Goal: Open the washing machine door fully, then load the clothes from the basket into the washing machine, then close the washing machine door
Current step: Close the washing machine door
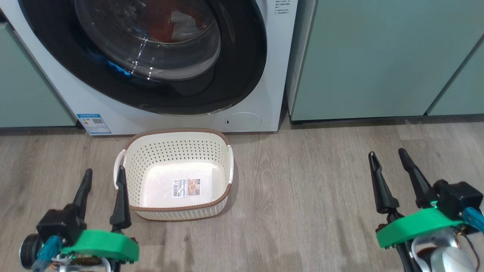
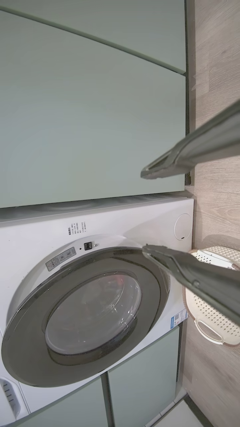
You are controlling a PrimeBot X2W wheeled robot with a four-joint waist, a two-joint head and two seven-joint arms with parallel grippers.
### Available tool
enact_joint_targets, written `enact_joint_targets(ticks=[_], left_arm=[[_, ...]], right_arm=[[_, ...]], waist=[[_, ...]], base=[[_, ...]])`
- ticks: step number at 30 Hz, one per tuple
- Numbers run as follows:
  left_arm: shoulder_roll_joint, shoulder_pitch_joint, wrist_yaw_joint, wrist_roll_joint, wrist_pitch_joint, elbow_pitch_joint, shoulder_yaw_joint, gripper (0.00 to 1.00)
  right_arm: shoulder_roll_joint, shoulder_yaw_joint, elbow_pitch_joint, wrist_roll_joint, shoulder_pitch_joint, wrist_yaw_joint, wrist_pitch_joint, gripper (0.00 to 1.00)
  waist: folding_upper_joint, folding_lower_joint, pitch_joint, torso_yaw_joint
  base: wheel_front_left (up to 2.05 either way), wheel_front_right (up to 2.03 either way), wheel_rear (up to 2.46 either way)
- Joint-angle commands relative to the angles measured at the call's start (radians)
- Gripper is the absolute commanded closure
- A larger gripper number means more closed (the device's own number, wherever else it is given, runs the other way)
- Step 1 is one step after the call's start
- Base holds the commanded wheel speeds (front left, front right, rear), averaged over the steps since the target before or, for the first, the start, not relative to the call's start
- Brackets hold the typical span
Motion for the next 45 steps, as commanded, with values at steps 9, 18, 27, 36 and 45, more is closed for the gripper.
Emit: enact_joint_targets(ticks=[9, 18, 27, 36, 45], left_arm=[[0.023, -0.033, 0.01, 0.009, -0.011, -0.018, 0.031, 0.0], [0.024, -0.042, 0.017, 0.015, -0.013, -0.01, 0.021, 0.0], [0.027, -0.056, 0.023, 0.019, -0.016, -0.003, 0.014, 0.0], [0.026, -0.071, 0.028, 0.017, -0.018, -0.005, 0.008, 0.0], [0.023, -0.112, 0.025, 0.01, -0.023, -0.009, 0.006, 0.0]], right_arm=[[-0.005, 0.017, -0.041, -0.003, -0.013, 0.0, 0.002, 0.0], [-0.005, 0.017, -0.042, 0.0, -0.018, 0.0, 0.0, 0.0], [-0.005, 0.016, -0.033, 0.012, -0.024, 0.0, -0.001, 1.0], [-0.005, 0.017, -0.026, 0.017, -0.043, 0.0, 0.005, 1.0], [-0.005, 0.064, -0.001, -0.006, -0.186, 0.0, 0.016, 1.0]], waist=[[-0.0001, 0.0001, 0.004, 0.002], [-0.0001, 0.0001, 0.015, 0.007], [-0.0001, 0.0001, 0.023, 0.021], [-0.0001, 0.0001, 0.034, 0.037], [-0.0001, 0.0001, 0.081, 0.063]], base=[[0.0, 0.0, 0.0], [0.0, 0.0, 0.0], [0.0, 0.0, 0.0], [0.0, 0.0, 0.0], [0.0, 0.0, 0.0]])
